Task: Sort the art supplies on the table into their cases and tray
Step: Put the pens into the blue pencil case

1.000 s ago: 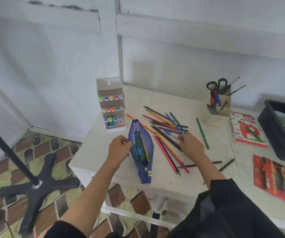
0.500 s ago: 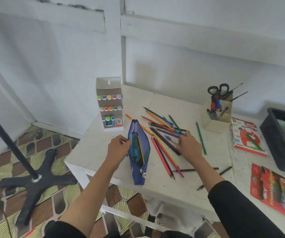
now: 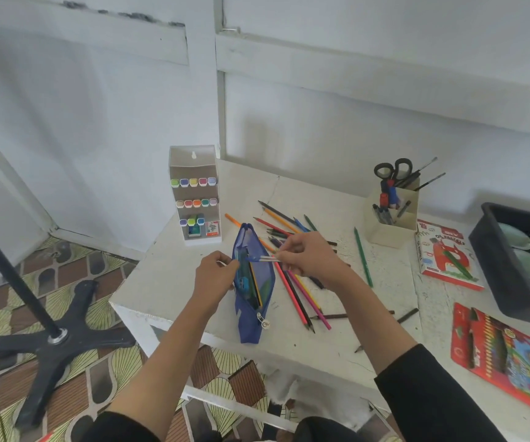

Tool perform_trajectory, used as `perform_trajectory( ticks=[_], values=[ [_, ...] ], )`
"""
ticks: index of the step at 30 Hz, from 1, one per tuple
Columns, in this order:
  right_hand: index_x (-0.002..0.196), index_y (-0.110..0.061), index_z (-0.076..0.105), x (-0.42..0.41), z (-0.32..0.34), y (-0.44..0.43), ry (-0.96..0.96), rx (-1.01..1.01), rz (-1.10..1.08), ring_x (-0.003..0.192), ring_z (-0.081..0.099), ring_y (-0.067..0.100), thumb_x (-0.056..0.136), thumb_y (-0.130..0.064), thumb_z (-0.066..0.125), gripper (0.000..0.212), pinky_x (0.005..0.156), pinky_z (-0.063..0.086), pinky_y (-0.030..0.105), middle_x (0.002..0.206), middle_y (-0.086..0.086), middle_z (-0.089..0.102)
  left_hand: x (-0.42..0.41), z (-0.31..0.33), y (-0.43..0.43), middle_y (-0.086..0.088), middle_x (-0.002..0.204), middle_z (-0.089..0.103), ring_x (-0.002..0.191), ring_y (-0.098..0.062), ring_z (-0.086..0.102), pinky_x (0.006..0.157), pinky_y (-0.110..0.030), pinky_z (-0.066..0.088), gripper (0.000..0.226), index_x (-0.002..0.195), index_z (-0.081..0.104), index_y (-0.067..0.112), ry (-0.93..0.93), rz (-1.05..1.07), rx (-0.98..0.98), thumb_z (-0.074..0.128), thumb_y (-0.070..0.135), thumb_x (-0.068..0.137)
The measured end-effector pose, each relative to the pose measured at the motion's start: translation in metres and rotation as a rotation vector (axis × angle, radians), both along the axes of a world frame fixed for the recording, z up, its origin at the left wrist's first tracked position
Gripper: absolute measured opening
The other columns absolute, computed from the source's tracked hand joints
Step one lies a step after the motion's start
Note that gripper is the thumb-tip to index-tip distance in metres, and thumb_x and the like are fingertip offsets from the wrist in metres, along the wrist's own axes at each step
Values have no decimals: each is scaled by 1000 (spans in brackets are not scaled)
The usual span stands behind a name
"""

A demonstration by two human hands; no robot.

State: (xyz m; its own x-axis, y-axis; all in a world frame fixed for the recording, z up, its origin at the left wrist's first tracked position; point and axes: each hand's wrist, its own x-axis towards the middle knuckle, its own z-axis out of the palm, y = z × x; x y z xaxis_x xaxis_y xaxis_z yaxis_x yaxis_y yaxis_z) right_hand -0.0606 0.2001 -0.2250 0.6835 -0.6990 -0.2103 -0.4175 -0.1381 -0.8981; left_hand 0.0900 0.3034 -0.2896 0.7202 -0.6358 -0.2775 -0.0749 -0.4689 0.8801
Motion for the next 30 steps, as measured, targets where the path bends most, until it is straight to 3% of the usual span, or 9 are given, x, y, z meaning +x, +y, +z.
perform_trajectory(
  ticks=[5, 8, 11, 14, 17, 19, 22, 27, 30],
  values=[
    [100, -10, 66, 32, -12, 30, 227, -318, 125, 57, 61, 14, 84, -24, 67, 21, 63, 53, 28, 79, 3, 69, 1, -1, 3, -17, 90, 64, 65, -24, 60, 49, -23, 41, 11, 82, 53, 11, -3, 7, -5, 58, 18, 89],
    [124, -21, 59, 34, -25, 41, 276, -400, 176, 85, 56, 4, 88, -37, 63, 40, 81, 41, 17, 104, -4, 66, 1, -1, 7, -16, 91, 64, 66, -23, 60, 49, -21, 39, 8, 91, 55, 9, -6, -9, -22, 58, 16, 89],
    [113, -23, 64, 20, -37, 49, 58, -435, 4, 72, 47, -6, 91, -20, 59, 23, 67, 35, 5, 95, -5, 55, 3, -4, 13, -16, 90, 64, 62, -18, 58, 51, -22, 41, 9, 94, 55, 9, -3, -19, -50, 59, 14, 88],
    [104, -22, 63, 3, -62, 55, -26, -362, -290, 74, 49, -1, 89, 2, 48, 32, 74, 47, 19, 94, 3, 54, 2, -6, 21, -15, 85, 64, 67, -19, 60, 59, -30, 52, 21, 106, 53, 9, 26, -14, -104, 62, 13, 87],
    [109, -21, 59, -11, -80, 65, 51, -280, -312, 83, 52, 9, 79, 13, 45, 48, 73, 48, 24, 97, 3, 52, -1, -4, 28, -9, 78, 61, 72, -20, 61, 73, -38, 56, 34, 111, 46, 17, 16, -46, -174, 65, 7, 84],
    [122, -22, 52, -16, -85, 75, 75, -235, -200, 73, 48, 4, 77, 12, 51, 56, 59, 41, 16, 104, 1, 48, -2, -1, 32, -6, 76, 57, 71, -20, 60, 71, -39, 56, 36, 104, 47, 25, -37, -141, -216, 66, 4, 82],
    [135, -26, 38, -13, -93, 92, 60, -163, -89, 69, 45, 1, 82, -3, 64, 63, 56, 41, 15, 118, 4, 44, -7, 3, 40, 1, 69, 48, 63, -14, 51, 65, -34, 50, 28, 84, 58, 28, -153, -404, -303, 69, 2, 80],
    [137, -45, 26, -13, -98, 113, 22, -175, -71, 80, 54, 28, 83, -7, 64, 76, 73, 49, 36, 116, 3, 40, -11, 10, 54, 0, 78, 47, 65, -9, 43, 62, -19, 41, 29, 86, 66, 32, -136, -857, -326, 84, 16, 69],
    [132, -36, 35, -13, -99, 123, -27, -159, -74, 91, 54, 31, 81, -11, 69, 67, 79, 49, 40, 116, 8, 43, -5, 5, 54, 0, 88, 53, 76, -10, 53, 71, -23, 48, 34, 86, 69, 31, -202, -963, -288, 87, 14, 63]
  ],
)
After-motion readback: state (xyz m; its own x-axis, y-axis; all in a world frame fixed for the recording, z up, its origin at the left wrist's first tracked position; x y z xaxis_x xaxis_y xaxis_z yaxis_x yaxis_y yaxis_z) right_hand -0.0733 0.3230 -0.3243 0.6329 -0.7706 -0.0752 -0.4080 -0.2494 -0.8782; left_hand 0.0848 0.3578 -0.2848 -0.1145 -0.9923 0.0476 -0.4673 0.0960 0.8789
